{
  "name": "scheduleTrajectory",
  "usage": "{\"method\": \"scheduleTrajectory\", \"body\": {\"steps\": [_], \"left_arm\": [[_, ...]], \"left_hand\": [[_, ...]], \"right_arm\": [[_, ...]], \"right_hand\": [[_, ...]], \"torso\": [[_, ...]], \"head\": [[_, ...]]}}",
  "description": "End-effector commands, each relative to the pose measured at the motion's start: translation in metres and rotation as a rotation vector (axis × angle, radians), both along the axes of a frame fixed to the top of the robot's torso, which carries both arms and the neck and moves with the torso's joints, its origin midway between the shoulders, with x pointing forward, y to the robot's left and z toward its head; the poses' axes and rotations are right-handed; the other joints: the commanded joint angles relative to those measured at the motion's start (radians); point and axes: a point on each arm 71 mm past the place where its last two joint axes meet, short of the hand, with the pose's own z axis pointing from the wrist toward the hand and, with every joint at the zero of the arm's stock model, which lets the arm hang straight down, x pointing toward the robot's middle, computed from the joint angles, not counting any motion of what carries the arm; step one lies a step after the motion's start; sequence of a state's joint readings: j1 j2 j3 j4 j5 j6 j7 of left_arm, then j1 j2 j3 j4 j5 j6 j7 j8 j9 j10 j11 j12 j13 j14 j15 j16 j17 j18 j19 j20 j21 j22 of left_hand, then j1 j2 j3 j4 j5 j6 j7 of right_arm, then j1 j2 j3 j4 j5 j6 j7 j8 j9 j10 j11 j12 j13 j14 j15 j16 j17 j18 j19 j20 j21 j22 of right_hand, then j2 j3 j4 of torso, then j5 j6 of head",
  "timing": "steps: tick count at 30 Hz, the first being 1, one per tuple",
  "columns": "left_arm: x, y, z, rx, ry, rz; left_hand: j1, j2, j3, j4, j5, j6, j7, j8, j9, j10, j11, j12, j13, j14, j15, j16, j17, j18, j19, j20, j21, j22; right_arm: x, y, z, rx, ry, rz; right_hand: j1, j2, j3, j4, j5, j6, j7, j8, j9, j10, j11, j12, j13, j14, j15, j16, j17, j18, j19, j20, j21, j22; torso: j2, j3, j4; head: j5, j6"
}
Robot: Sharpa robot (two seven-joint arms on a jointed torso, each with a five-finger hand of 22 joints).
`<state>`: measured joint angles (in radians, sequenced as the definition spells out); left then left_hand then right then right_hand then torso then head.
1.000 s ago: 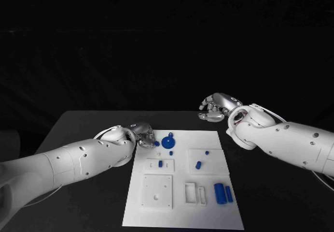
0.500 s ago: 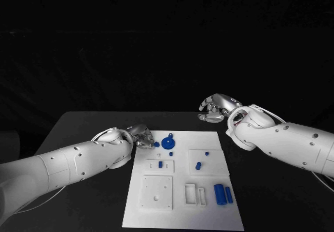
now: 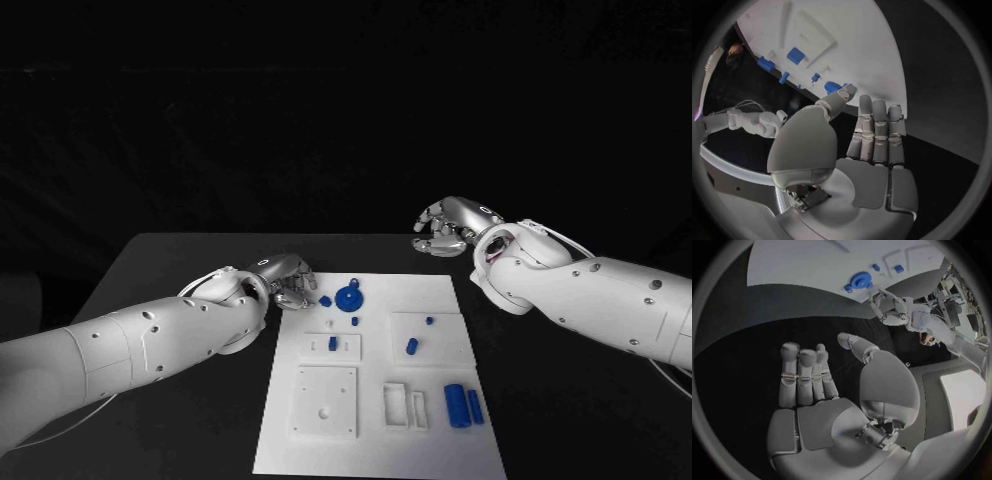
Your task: Assemble the parts on the task board
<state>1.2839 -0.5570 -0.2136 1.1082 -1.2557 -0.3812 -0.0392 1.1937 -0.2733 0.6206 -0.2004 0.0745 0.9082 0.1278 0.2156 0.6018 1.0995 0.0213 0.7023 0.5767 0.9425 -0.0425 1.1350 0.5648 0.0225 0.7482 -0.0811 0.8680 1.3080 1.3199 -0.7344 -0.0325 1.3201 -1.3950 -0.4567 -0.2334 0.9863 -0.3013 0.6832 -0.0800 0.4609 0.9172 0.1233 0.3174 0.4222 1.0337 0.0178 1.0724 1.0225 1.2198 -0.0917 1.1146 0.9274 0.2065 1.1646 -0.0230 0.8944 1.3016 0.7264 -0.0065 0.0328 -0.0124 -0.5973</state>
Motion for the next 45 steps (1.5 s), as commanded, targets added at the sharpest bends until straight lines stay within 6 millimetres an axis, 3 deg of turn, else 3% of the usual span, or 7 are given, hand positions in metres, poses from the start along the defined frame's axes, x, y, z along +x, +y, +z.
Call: {"method": "scheduleTrajectory", "body": {"steps": [1,10,17,27,45], "left_arm": [[-0.005,-0.013,0.007,0.054,-0.130,-0.139],[-0.005,-0.023,-0.001,0.132,-0.062,-0.200],[-0.005,-0.027,-0.006,0.186,-0.005,-0.211],[-0.002,-0.030,-0.007,0.196,-0.001,-0.209],[-0.001,-0.028,-0.006,0.189,-0.011,-0.195]], "left_hand": [[0.000,-0.016,0.000,-0.013,0.002,-0.014,0.000,-0.008,-0.005,-0.025,0.004,-0.014,-0.010,-0.023,0.011,-0.008,-0.008,-0.012,-0.020,-0.052,-0.011,0.013],[0.007,-0.015,0.007,-0.027,-0.001,-0.048,-0.002,-0.018,-0.022,-0.095,0.030,-0.053,-0.041,-0.039,0.026,-0.004,-0.016,-0.006,-0.036,-0.035,-0.021,0.018],[0.012,0.009,0.020,-0.012,0.000,-0.025,0.007,-0.002,-0.031,-0.126,0.046,-0.107,-0.094,-0.036,0.023,0.012,-0.017,-0.003,-0.033,-0.036,-0.014,0.020],[0.018,0.042,0.028,-0.003,0.006,-0.012,0.023,0.006,-0.039,-0.119,0.047,-0.126,-0.121,-0.032,0.020,0.024,-0.018,-0.002,-0.029,-0.038,-0.008,0.020],[0.017,0.059,0.030,0.008,0.004,-0.008,0.028,0.008,-0.047,-0.111,0.050,-0.131,-0.135,-0.017,0.014,0.042,-0.014,0.002,-0.014,-0.045,0.004,0.021]], "right_arm": [[0.000,0.002,-0.001,-0.007,0.005,0.016],[0.000,0.003,-0.001,-0.006,0.008,0.018],[0.000,0.004,-0.001,-0.005,0.009,0.020],[0.000,0.004,-0.001,-0.005,0.009,0.021],[0.000,0.004,-0.001,-0.006,0.009,0.021]], "right_hand": [[0.001,0.003,0.001,0.002,0.005,0.001,0.006,0.002,0.001,-0.008,-0.001,0.005,-0.001,0.007,0.000,-0.004,0.002,0.055,0.004,-0.004,-0.004,0.002],[0.001,0.003,0.001,0.002,0.005,0.001,0.006,0.002,0.001,-0.008,-0.001,0.005,-0.002,0.008,0.000,-0.004,0.002,0.055,0.004,-0.004,-0.004,0.002],[0.001,0.003,0.001,0.002,0.005,0.001,0.006,0.002,0.001,-0.009,-0.001,0.005,-0.002,0.008,0.000,-0.004,0.002,0.055,0.004,-0.004,-0.004,0.002],[0.001,0.003,0.001,0.002,0.005,0.001,0.006,0.002,0.001,-0.009,-0.001,0.006,-0.002,0.008,0.000,-0.004,0.002,0.055,0.004,-0.004,-0.004,0.002],[0.001,0.003,0.001,0.003,0.005,0.001,0.006,0.002,0.001,-0.009,-0.001,0.006,-0.003,0.008,0.000,-0.004,0.002,0.055,0.004,-0.004,-0.004,0.002]], "torso": [[0.001,-0.0001,-0.0002],[0.001,0.0005,-0.0016],[0.002,0.0008,-0.0022],[0.001,0.0008,-0.0015],[0.001,0.0004,-0.0012]], "head": [[0.001,0.001],[0.001,0.003],[0.001,0.002],[-0.002,0.002],[-0.004,0.001]]}}
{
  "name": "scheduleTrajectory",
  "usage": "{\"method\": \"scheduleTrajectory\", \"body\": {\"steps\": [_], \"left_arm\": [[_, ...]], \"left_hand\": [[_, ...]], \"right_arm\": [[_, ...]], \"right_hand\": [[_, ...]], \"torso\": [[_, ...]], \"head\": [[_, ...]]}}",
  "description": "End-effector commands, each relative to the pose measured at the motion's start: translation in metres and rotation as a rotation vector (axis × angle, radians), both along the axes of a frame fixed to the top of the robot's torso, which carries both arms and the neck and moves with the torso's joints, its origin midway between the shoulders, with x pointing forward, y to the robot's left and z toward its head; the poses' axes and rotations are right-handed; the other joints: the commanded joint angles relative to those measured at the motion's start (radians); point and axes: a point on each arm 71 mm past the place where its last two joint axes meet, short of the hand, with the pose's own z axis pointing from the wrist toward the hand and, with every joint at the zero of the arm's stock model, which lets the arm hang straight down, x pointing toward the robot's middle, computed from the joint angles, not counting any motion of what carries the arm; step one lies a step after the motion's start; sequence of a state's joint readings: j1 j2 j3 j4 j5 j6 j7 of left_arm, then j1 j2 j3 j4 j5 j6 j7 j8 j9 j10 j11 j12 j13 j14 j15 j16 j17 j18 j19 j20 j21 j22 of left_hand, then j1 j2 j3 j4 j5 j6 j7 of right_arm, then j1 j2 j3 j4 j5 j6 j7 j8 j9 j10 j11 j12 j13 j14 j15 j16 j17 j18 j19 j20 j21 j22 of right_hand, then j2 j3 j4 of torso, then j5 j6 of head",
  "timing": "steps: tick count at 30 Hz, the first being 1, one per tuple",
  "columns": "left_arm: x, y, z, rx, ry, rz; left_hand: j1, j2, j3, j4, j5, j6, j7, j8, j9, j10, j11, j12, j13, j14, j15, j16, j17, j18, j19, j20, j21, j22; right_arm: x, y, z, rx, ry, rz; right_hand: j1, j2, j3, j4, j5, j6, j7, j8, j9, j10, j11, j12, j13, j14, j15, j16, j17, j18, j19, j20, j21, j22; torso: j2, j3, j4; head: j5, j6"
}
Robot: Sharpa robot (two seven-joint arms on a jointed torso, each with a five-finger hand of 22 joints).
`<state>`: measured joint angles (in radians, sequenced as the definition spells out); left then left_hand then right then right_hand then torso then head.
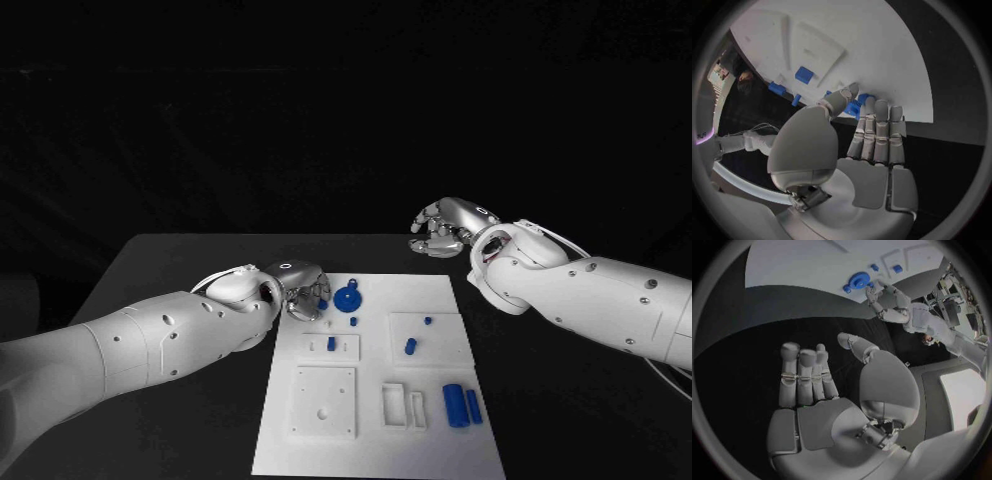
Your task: Assemble the parts on the task board
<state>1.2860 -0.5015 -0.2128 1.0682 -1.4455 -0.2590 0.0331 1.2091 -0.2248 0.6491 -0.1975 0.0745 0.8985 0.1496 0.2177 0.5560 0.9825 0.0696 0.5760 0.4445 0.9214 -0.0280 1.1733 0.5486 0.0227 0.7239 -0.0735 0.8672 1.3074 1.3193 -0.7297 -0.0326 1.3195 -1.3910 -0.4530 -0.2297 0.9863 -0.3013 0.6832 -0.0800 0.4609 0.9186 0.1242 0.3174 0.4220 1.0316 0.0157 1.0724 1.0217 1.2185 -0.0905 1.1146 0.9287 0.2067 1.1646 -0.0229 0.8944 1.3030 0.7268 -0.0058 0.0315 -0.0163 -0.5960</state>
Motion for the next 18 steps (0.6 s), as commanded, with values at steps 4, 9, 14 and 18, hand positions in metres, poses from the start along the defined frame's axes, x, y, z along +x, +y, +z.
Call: {"method": "scheduleTrajectory", "body": {"steps": [4,9,14,18], "left_arm": [[0.0009,0.0023,0.0002,-0.008,-0.017,0.008],[0.0008,0.0031,0.0031,-0.042,-0.043,0.008],[0.0004,0.0041,0.0060,-0.075,-0.067,0.003],[0.0003,0.0045,0.0069,-0.086,-0.074,0.003]], "left_hand": [[0.006,0.012,0.003,0.005,0.005,0.002,0.006,0.007,-0.004,0.011,0.002,0.000,-0.003,0.011,-0.002,0.010,0.003,0.004,0.016,-0.054,0.009,0.021],[0.012,0.013,0.004,0.005,0.008,0.006,0.005,0.010,-0.007,0.015,0.001,0.008,-0.003,0.022,-0.005,0.018,0.004,0.007,0.027,-0.057,0.013,0.020],[0.016,0.005,0.002,0.004,0.011,0.008,0.004,0.012,-0.012,0.020,-0.003,0.023,0.000,0.038,-0.010,0.029,0.004,0.012,0.044,-0.061,0.021,0.019],[0.016,0.000,0.000,0.003,0.011,0.009,0.004,0.013,-0.013,0.017,-0.003,0.026,0.000,0.043,-0.011,0.032,0.004,0.013,0.049,-0.062,0.024,0.019]], "right_arm": [[-0.0002,0.0013,-0.0006,-0.008,0.005,0.013],[-0.0002,0.0013,-0.0008,-0.008,0.006,0.013],[-0.0002,0.0012,-0.0011,-0.008,0.006,0.013],[-0.0002,0.0013,-0.0014,-0.009,0.007,0.013]], "right_hand": [[0.001,0.003,0.001,0.003,0.005,0.000,0.005,0.002,0.002,-0.007,0.001,0.006,-0.002,0.009,-0.001,-0.004,0.001,0.055,0.004,-0.004,-0.004,0.001],[0.001,0.003,0.001,0.003,0.005,0.000,0.005,0.002,0.002,-0.007,0.001,0.007,-0.002,0.009,-0.001,-0.004,0.001,0.055,0.004,-0.004,-0.004,0.001],[0.001,0.004,0.001,0.003,0.005,0.000,0.005,0.002,0.002,-0.007,0.001,0.007,-0.002,0.009,-0.001,-0.004,0.001,0.055,0.004,-0.004,-0.004,0.001],[0.001,0.004,0.001,0.004,0.005,0.000,0.005,0.002,0.002,-0.007,0.001,0.007,-0.002,0.009,-0.001,-0.004,0.001,0.055,0.005,-0.005,-0.005,0.002]], "torso": [[0.000,-0.0007,0.0004],[0.000,-0.0007,0.0010],[0.000,-0.0007,0.0006],[0.001,-0.0004,0.0003]], "head": [[0.000,-0.001],[-0.001,-0.001],[0.000,0.000],[0.000,0.000]]}}
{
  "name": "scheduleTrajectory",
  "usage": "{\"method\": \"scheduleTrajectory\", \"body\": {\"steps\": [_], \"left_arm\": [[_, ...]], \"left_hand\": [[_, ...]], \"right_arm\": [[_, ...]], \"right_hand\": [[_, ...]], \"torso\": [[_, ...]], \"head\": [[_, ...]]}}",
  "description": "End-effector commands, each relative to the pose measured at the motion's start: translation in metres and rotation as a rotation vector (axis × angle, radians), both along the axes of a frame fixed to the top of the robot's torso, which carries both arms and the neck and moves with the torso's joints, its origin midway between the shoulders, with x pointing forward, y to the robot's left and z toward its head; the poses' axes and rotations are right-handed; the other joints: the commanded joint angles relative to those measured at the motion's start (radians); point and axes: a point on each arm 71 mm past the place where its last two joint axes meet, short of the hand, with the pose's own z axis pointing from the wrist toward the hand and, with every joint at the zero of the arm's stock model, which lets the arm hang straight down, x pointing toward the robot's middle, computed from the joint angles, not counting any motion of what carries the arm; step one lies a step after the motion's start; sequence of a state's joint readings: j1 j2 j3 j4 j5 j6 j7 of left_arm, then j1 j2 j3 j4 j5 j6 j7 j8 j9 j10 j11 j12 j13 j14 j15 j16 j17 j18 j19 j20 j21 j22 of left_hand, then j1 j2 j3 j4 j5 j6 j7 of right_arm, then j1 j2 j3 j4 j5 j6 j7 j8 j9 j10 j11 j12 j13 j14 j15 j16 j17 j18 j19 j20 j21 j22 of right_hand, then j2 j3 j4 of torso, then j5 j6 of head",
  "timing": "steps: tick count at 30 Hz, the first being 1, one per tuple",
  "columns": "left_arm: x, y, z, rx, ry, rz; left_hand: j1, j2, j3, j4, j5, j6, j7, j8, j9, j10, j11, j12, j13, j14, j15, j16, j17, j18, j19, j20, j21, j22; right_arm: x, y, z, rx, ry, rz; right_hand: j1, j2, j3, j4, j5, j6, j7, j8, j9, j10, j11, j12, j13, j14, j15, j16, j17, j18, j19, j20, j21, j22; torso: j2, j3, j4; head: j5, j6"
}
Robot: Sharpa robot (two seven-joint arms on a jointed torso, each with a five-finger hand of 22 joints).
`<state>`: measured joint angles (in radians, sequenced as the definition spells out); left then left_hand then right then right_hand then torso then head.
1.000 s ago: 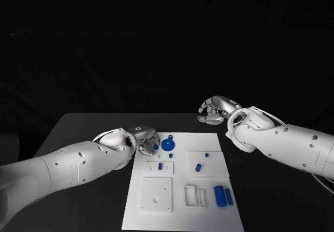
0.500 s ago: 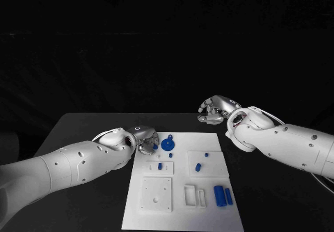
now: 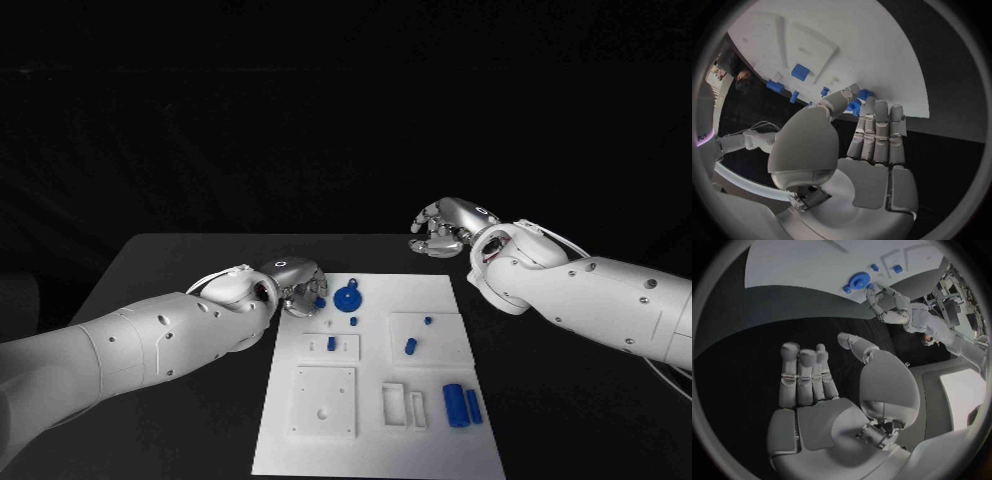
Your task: Assemble the parts on the task board
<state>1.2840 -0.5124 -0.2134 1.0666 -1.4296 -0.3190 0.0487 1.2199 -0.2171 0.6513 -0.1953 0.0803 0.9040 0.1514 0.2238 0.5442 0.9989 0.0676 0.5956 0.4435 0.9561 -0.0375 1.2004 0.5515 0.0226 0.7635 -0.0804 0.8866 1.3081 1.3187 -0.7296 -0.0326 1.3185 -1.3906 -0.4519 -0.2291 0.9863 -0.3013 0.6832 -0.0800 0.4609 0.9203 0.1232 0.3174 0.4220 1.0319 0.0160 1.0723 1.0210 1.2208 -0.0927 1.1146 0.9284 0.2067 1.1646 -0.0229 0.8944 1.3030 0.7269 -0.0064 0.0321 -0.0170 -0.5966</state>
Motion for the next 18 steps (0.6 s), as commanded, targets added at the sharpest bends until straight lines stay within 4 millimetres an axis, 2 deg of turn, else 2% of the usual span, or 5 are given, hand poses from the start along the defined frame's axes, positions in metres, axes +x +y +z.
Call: {"method": "scheduleTrajectory", "body": {"steps": [1,12,18], "left_arm": [[-0.0005,-0.0020,0.0041,-0.045,-0.033,-0.010],[0.0018,0.0006,0.0018,-0.021,-0.009,0.005],[0.0026,-0.0022,-0.0026,0.029,0.031,0.005]], "left_hand": [[0.005,-0.008,-0.002,0.001,0.005,0.004,0.002,0.008,-0.002,0.000,-0.001,0.007,0.001,0.009,-0.002,0.006,0.001,0.013,0.011,-0.056,0.005,0.019],[0.006,-0.013,-0.005,0.000,0.006,0.007,0.000,0.011,-0.007,0.000,-0.005,0.032,0.010,0.011,-0.005,0.011,0.000,0.014,0.013,-0.057,0.008,0.019],[0.004,-0.011,-0.008,-0.001,0.000,0.008,0.000,0.013,-0.011,-0.026,-0.002,0.041,0.012,0.003,-0.002,0.013,-0.001,0.012,0.007,-0.056,0.008,0.019]], "right_arm": [[-0.0003,0.0015,-0.0010,-0.008,0.005,0.013],[-0.0003,0.0017,-0.0014,-0.008,0.006,0.014],[-0.0003,0.0020,-0.0015,-0.008,0.006,0.015]], "right_hand": [[0.001,0.004,0.001,0.004,0.005,-0.002,0.006,0.002,0.002,-0.007,0.001,0.007,-0.002,0.007,0.001,-0.004,0.002,0.055,0.005,-0.005,-0.005,0.002],[0.002,0.004,0.002,0.004,0.005,-0.002,0.006,0.002,0.002,-0.007,0.001,0.007,-0.002,0.007,0.001,-0.004,0.002,0.055,0.005,-0.005,-0.005,0.002],[0.002,0.004,0.002,0.004,0.005,-0.002,0.006,0.002,0.002,-0.007,0.001,0.008,-0.002,0.007,0.001,-0.005,0.002,0.055,0.005,-0.005,-0.005,0.002]], "torso": [[0.001,0.0003,-0.0001],[0.001,0.0007,0.0009],[0.000,0.0006,-0.0005]], "head": [[0.001,0.000],[0.000,0.000],[0.001,-0.002]]}}
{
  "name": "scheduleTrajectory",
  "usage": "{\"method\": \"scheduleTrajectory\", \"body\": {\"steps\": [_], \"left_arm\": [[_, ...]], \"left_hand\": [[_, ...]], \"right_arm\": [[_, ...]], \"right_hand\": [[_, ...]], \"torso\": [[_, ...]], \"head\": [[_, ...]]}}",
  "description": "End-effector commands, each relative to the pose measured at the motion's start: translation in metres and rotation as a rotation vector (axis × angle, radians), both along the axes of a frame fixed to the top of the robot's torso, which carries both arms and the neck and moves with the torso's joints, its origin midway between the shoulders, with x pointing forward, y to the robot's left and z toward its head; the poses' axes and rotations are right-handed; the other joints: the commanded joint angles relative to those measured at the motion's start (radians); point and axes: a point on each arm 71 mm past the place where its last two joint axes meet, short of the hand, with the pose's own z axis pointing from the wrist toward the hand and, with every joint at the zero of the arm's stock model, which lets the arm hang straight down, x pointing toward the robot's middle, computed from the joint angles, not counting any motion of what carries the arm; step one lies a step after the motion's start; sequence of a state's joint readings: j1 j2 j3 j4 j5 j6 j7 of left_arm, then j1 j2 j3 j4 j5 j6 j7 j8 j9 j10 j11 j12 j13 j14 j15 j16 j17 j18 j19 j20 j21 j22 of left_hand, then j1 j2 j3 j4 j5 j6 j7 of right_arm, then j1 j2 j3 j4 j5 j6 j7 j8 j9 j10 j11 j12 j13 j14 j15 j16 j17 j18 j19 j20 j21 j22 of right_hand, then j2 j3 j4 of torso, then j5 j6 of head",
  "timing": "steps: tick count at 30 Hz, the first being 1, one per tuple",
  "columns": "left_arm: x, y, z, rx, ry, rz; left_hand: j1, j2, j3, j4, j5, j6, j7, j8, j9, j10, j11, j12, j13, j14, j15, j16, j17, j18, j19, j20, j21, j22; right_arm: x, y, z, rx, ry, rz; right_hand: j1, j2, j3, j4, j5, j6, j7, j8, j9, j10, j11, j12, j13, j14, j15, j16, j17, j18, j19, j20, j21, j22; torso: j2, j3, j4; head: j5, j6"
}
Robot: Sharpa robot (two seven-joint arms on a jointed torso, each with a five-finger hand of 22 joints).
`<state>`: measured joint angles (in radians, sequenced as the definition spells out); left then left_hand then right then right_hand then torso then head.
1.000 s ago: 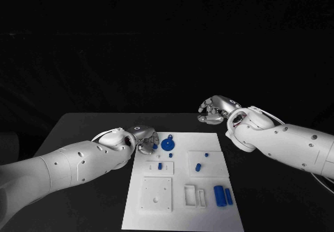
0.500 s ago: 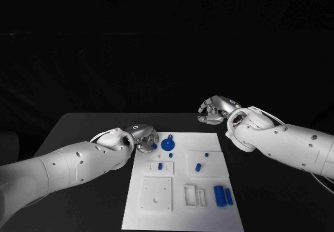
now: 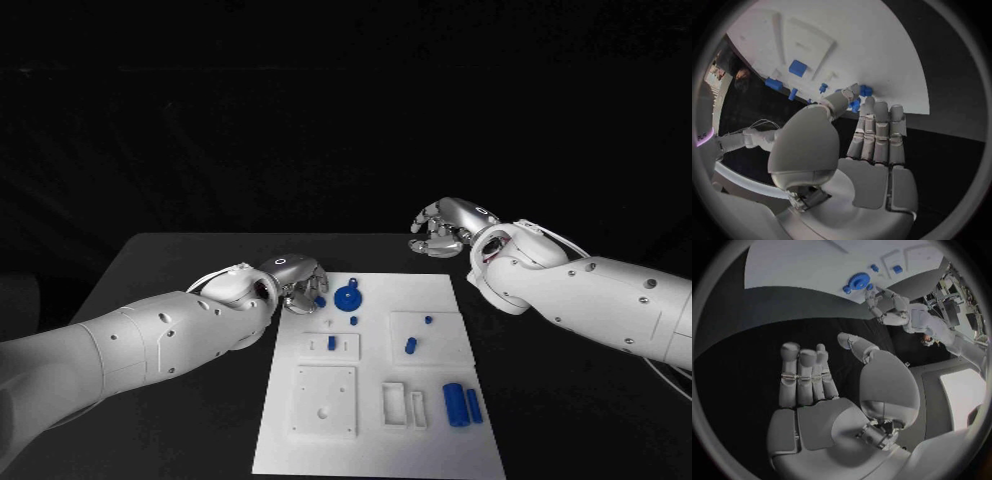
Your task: Assemble the parts on the task board
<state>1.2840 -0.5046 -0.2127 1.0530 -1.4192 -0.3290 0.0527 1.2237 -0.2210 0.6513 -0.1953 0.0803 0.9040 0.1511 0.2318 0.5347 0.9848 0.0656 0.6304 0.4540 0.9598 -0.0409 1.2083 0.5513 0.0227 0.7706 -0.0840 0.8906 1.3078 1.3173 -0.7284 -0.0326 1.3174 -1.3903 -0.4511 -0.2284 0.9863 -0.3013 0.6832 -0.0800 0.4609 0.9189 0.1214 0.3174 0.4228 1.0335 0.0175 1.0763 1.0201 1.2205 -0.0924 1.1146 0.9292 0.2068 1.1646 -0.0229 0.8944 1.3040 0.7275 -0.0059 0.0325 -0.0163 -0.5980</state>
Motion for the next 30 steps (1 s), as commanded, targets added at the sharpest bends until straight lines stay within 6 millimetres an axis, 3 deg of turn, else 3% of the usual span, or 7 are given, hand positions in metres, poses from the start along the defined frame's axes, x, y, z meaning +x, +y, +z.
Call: {"method": "scheduleTrajectory", "body": {"steps": [1,18,30], "left_arm": [[0.0005,-0.0024,-0.0040,0.043,0.041,-0.001],[0.0033,-0.0022,-0.0078,0.085,0.071,0.008],[0.0049,-0.0035,-0.0086,0.098,0.076,0.010]], "left_hand": [[0.000,-0.008,-0.009,-0.002,-0.002,0.008,0.000,0.005,-0.002,-0.014,0.001,0.008,0.002,-0.002,0.002,0.005,-0.001,0.011,-0.001,-0.052,0.004,0.019],[-0.001,0.000,-0.010,0.000,-0.009,0.008,0.001,0.006,-0.007,-0.030,0.002,0.021,0.004,-0.006,0.003,0.012,-0.001,0.011,-0.005,-0.051,0.006,0.020],[-0.013,0.025,-0.014,0.010,-0.017,0.032,-0.009,0.022,-0.008,-0.016,-0.006,0.029,-0.005,-0.005,-0.003,0.019,-0.002,0.011,-0.005,-0.054,0.010,0.020]], "right_arm": [[-0.0003,0.0019,-0.0006,-0.008,0.004,0.014],[-0.0005,0.0022,-0.0006,-0.008,0.004,0.016],[-0.0006,0.0027,-0.0006,-0.007,0.004,0.017]], "right_hand": [[0.002,0.004,0.002,0.004,0.005,0.000,0.008,0.002,0.001,-0.009,0.000,0.004,-0.002,0.008,0.001,-0.005,0.001,0.055,0.005,-0.005,-0.005,0.001],[0.002,0.004,0.002,0.004,0.005,0.000,0.008,0.002,0.001,-0.009,0.000,0.004,-0.002,0.008,0.001,-0.005,0.001,0.055,0.005,-0.005,-0.005,0.001],[0.002,0.004,0.002,0.005,0.005,0.000,0.008,0.002,0.001,-0.009,0.000,0.005,-0.003,0.008,0.001,-0.005,0.001,0.055,0.005,-0.005,-0.005,0.002]], "torso": [[0.000,0.0000,-0.0010],[-0.001,-0.0003,-0.0009],[-0.001,0.0000,-0.0009]], "head": [[0.001,-0.001],[-0.002,-0.004],[-0.002,-0.006]]}}
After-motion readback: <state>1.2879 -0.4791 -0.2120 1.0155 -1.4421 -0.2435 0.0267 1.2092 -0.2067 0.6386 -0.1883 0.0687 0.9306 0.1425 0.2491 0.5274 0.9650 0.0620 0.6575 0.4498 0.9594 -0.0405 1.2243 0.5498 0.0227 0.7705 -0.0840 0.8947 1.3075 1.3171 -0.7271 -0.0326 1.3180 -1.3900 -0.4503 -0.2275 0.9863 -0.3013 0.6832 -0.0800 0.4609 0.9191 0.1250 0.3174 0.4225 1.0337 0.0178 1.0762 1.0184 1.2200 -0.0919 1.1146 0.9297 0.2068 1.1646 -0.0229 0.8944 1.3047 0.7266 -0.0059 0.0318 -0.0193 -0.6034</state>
